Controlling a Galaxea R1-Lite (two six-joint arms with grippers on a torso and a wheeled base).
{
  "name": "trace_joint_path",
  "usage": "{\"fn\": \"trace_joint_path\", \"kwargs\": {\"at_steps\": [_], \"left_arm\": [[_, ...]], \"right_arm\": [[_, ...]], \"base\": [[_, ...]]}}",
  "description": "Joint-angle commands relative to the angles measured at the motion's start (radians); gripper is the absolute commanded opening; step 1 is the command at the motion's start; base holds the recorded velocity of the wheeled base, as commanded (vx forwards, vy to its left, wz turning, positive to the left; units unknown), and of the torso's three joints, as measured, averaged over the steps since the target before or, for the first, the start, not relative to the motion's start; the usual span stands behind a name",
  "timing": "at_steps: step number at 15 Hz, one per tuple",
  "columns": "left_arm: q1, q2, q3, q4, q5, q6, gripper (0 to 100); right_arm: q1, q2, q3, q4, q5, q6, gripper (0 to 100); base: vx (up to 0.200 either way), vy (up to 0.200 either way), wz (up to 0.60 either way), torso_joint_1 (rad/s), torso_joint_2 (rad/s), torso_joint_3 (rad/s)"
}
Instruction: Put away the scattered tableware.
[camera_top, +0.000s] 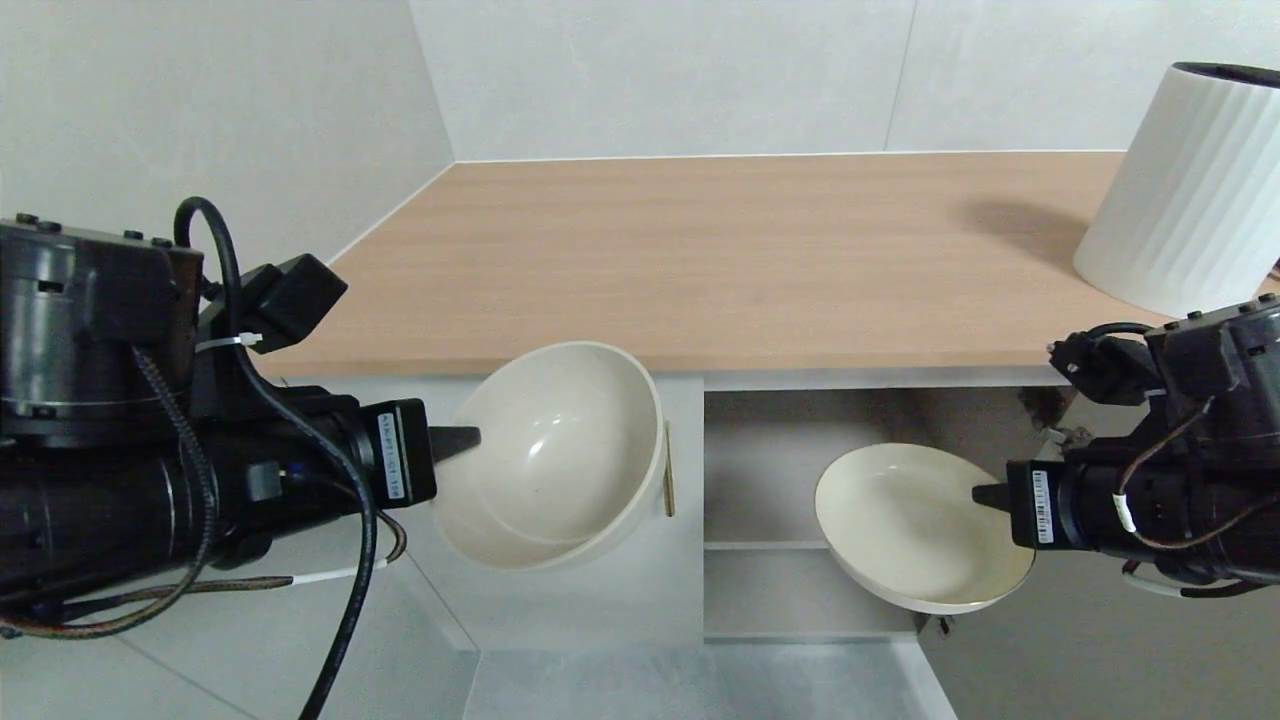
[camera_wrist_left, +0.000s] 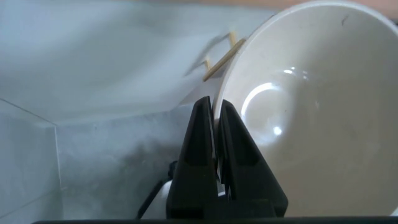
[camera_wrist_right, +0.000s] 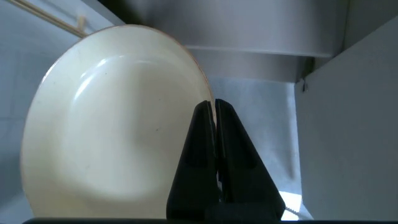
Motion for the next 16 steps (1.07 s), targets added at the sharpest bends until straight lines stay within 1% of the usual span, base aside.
{"fn": "trace_joint_path", "kwargs": {"at_steps": [1, 10, 13, 16], "left_arm": [[0.0, 0.005, 0.0, -0.001, 0.0, -0.001, 0], [0.0, 0.007, -0.002, -0.001, 0.0, -0.001, 0], [0.0, 0.008, -0.002, -0.001, 0.0, -0.001, 0], [0.0, 0.008, -0.002, -0.001, 0.0, -0.001, 0]], "right_arm": [[0.0, 0.015, 0.0, 0.0, -0.001, -0.001, 0], [0.0, 0.036, 0.009, -0.005, -0.001, -0.003, 0], [0.0, 0.044, 0.02, -0.035, -0.001, -0.003, 0], [0.0, 0.058, 0.021, -0.035, -0.001, -0.006, 0]], "base": [[0.0, 0.0, 0.0, -0.207, 0.47, 0.256], [0.0, 0.0, 0.0, -0.181, 0.44, 0.255], [0.0, 0.0, 0.0, -0.045, 0.12, 0.064], [0.0, 0.0, 0.0, -0.006, 0.01, 0.017]]}}
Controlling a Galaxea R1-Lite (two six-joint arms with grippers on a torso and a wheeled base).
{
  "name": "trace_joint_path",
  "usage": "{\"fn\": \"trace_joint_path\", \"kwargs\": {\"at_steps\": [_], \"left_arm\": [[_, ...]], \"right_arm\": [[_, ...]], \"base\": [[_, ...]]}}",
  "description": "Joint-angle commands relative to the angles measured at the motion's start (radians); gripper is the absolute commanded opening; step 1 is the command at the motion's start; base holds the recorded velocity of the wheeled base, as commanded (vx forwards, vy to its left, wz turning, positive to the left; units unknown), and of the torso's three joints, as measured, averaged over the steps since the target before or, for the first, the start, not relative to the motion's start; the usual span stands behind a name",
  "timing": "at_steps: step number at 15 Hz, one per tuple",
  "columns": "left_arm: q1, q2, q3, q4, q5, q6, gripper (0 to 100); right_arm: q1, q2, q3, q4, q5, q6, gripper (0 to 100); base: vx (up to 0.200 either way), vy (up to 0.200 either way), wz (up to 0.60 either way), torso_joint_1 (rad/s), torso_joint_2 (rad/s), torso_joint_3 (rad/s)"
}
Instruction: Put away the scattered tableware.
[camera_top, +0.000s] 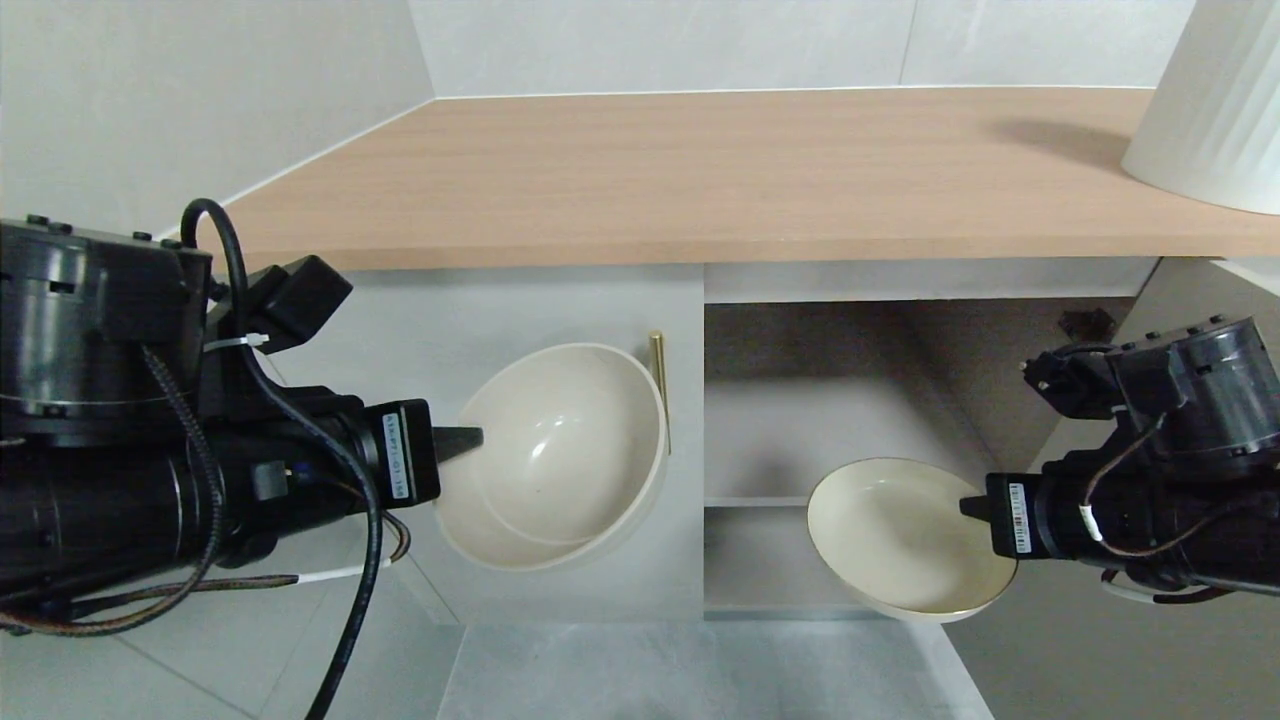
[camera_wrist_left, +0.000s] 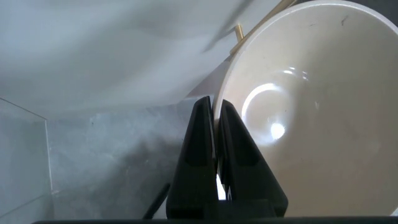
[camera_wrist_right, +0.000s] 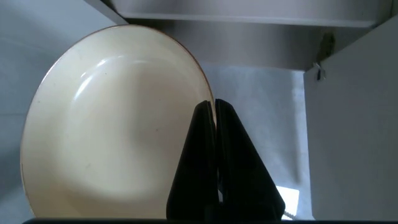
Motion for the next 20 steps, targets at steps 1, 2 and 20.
{"fn": "trace_joint_path", "kwargs": {"at_steps": [1, 2, 20], "left_arm": [[0.0, 0.001, 0.0, 0.0, 0.0, -0.001, 0], [0.0, 0.001, 0.0, 0.0, 0.0, -0.001, 0], [0.0, 0.012, 0.002, 0.0, 0.0, -0.001, 0]], "right_arm": [[0.0, 0.019, 0.003, 0.0, 0.0, -0.002, 0], [0.003, 0.038, 0.006, 0.0, 0.0, -0.005, 0], [-0.15, 0.696, -0.077, -0.683, -0.253, 0.121, 0]], "base": [[0.0, 0.0, 0.0, 0.0, 0.0, 0.0], [0.0, 0.0, 0.0, 0.0, 0.0, 0.0], [0.0, 0.0, 0.0, 0.0, 0.0, 0.0]]}}
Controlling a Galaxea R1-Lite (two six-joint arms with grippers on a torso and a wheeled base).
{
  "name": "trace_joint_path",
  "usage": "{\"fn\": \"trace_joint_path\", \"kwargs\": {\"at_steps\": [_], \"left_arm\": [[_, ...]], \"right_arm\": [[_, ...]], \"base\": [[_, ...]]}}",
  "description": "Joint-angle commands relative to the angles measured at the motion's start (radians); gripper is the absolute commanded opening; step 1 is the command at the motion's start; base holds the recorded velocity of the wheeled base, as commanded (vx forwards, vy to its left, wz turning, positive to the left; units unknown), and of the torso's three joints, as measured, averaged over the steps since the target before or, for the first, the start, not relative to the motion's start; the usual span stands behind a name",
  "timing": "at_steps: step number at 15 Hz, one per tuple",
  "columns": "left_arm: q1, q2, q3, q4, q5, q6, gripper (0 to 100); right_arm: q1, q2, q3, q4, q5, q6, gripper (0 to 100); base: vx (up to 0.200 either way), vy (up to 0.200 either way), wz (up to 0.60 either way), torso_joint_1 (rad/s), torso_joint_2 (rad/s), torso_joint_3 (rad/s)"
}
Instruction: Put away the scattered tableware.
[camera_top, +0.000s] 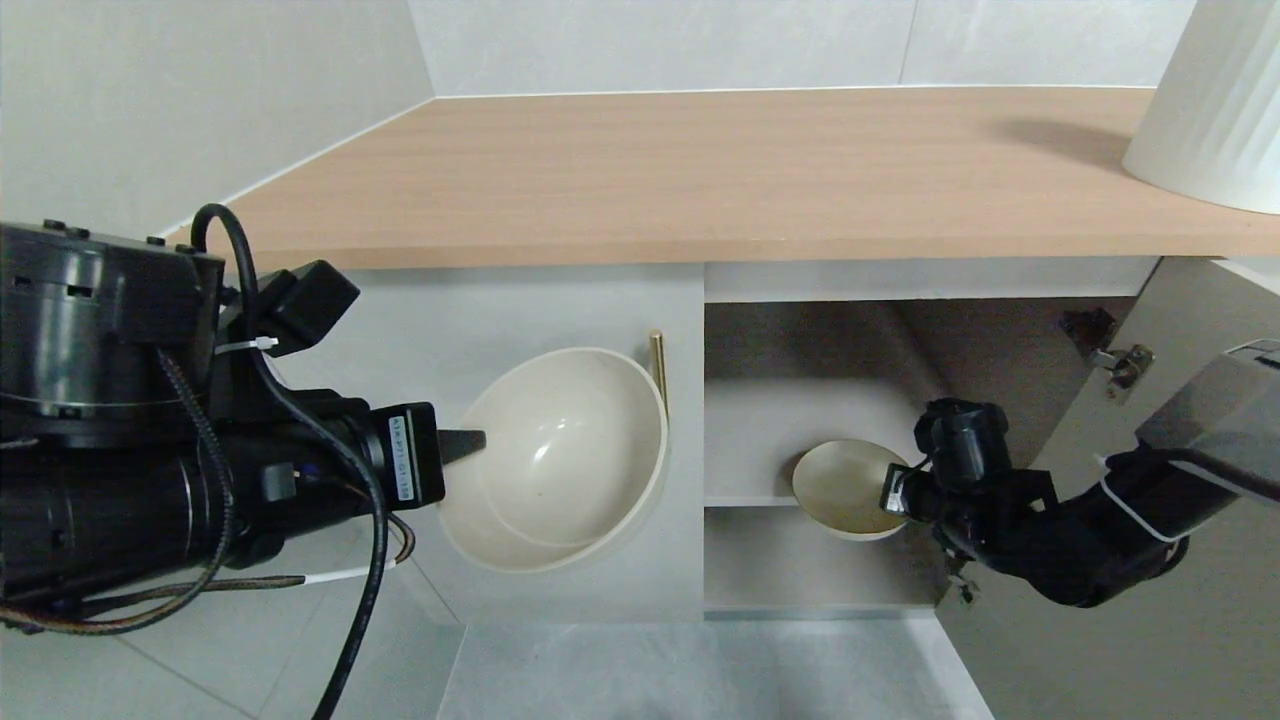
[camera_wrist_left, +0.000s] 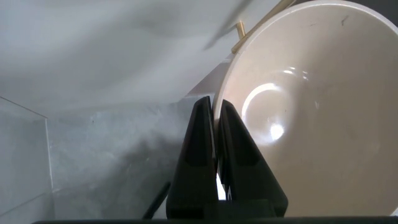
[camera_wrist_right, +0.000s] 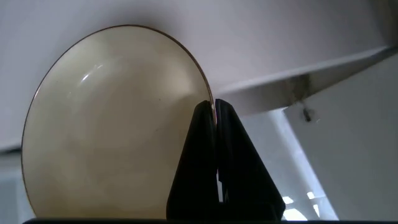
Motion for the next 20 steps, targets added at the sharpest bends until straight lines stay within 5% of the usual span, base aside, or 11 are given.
{"fn": "trace_joint_path", "kwargs": {"at_steps": [1, 12, 20], "left_arm": [[0.0, 0.003, 0.0, 0.0, 0.0, -0.001, 0], [0.0, 0.023, 0.008, -0.002, 0.002, -0.001, 0], [0.0, 0.037, 0.009, -0.002, 0.002, -0.001, 0]], "right_arm": [[-0.016, 0.063, -0.059, 0.001, -0.017, 0.0, 0], [-0.085, 0.226, -0.364, 0.096, -0.074, -0.002, 0], [-0.083, 0.235, -0.397, 0.096, -0.083, 0.0, 0]], "base": [[0.0, 0.0, 0.0, 0.0, 0.0, 0.0], [0.0, 0.0, 0.0, 0.0, 0.0, 0.0], [0.0, 0.0, 0.0, 0.0, 0.0, 0.0]]}}
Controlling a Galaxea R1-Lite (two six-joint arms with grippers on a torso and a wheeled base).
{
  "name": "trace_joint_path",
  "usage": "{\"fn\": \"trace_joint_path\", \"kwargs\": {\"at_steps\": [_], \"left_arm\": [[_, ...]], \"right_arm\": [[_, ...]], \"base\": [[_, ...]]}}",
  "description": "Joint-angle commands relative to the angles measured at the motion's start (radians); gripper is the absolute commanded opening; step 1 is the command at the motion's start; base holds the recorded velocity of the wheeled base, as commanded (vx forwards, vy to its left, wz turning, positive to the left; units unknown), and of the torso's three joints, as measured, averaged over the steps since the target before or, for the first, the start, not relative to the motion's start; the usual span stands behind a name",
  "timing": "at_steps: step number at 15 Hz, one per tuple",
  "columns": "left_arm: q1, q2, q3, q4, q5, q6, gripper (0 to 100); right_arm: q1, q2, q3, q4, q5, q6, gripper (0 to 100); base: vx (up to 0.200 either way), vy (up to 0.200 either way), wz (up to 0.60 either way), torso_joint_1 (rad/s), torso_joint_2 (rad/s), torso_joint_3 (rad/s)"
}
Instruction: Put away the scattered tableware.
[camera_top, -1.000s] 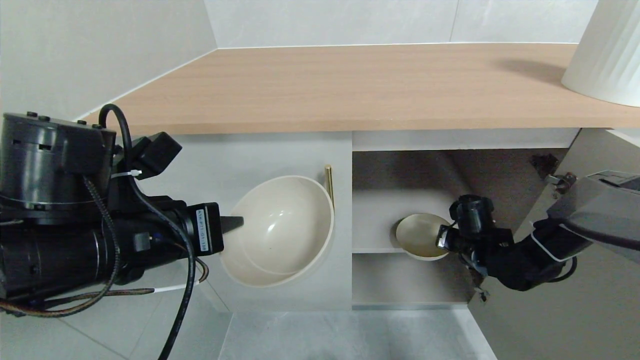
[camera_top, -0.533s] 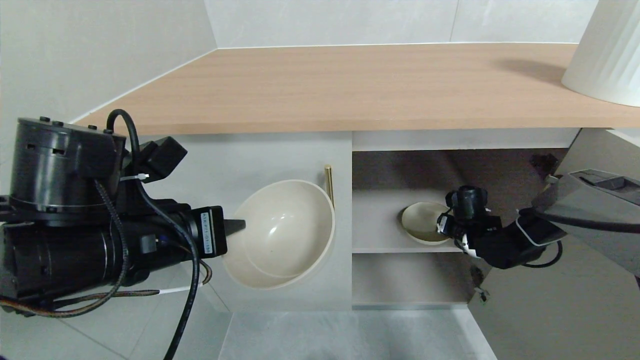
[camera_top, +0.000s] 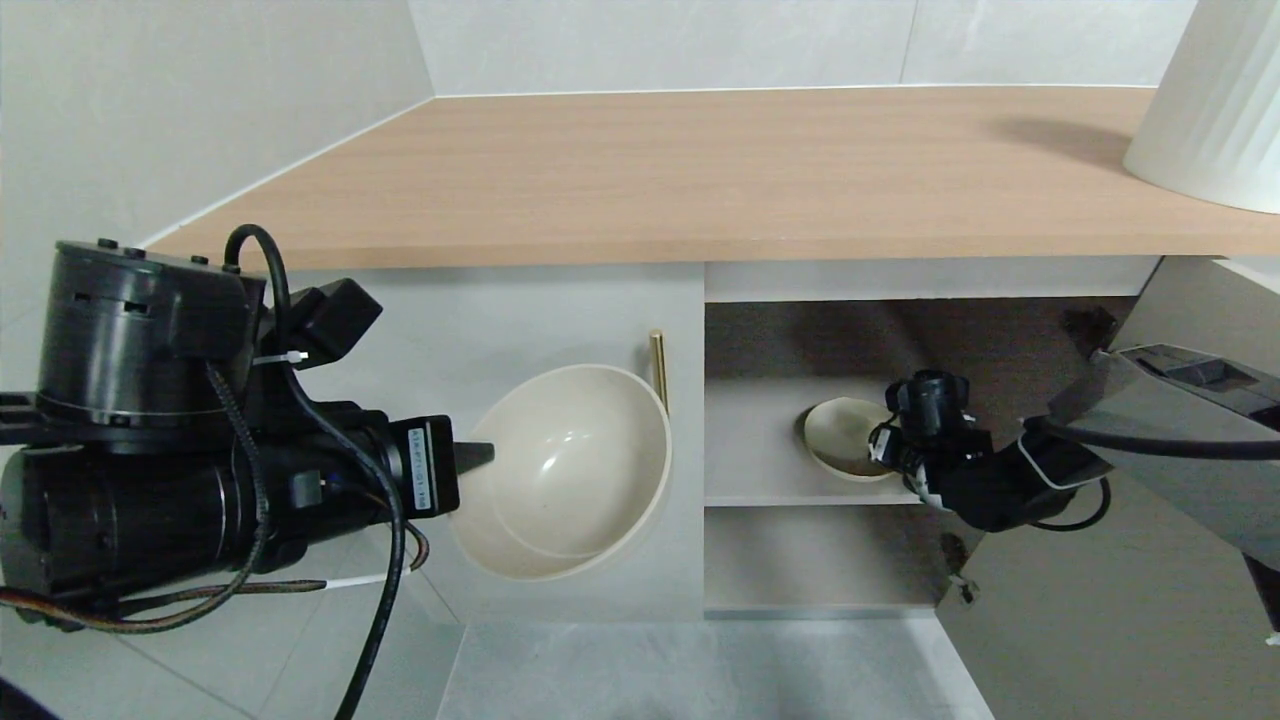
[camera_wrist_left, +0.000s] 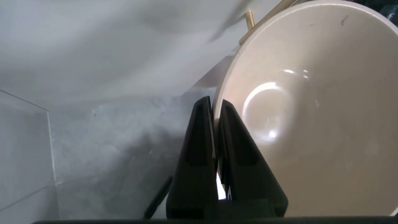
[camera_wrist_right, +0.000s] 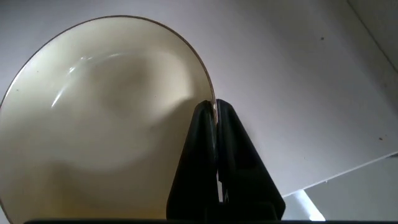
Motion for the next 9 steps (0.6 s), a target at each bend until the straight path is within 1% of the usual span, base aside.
{"fn": "trace_joint_path", "kwargs": {"at_steps": [1, 4, 6, 8, 9], "left_arm": [[0.0, 0.005, -0.001, 0.0, 0.001, -0.001, 0], [0.0, 0.008, -0.001, -0.001, 0.001, 0.001, 0], [-0.004, 0.038, -0.001, -0.006, 0.005, 0.042, 0], [-0.023, 0.058, -0.008, -0.007, 0.005, 0.055, 0], [-0.037, 0.076, -0.022, -0.007, 0.005, 0.079, 0]], "right_arm": [[0.003, -0.004, 0.0, -0.001, -0.005, 0.0, 100], [0.018, -0.045, 0.024, -0.007, -0.008, 0.001, 100], [0.058, -0.167, 0.124, -0.009, -0.005, 0.0, 100], [0.101, -0.314, 0.217, 0.002, 0.014, -0.012, 100], [0.133, -0.401, 0.274, 0.019, 0.066, -0.055, 100]], "base": [[0.0, 0.0, 0.0, 0.0, 0.0, 0.0], [0.0, 0.0, 0.0, 0.0, 0.0, 0.0], [0.0, 0.0, 0.0, 0.0, 0.0, 0.0], [0.0, 0.0, 0.0, 0.0, 0.0, 0.0], [0.0, 0.0, 0.0, 0.0, 0.0, 0.0]]}}
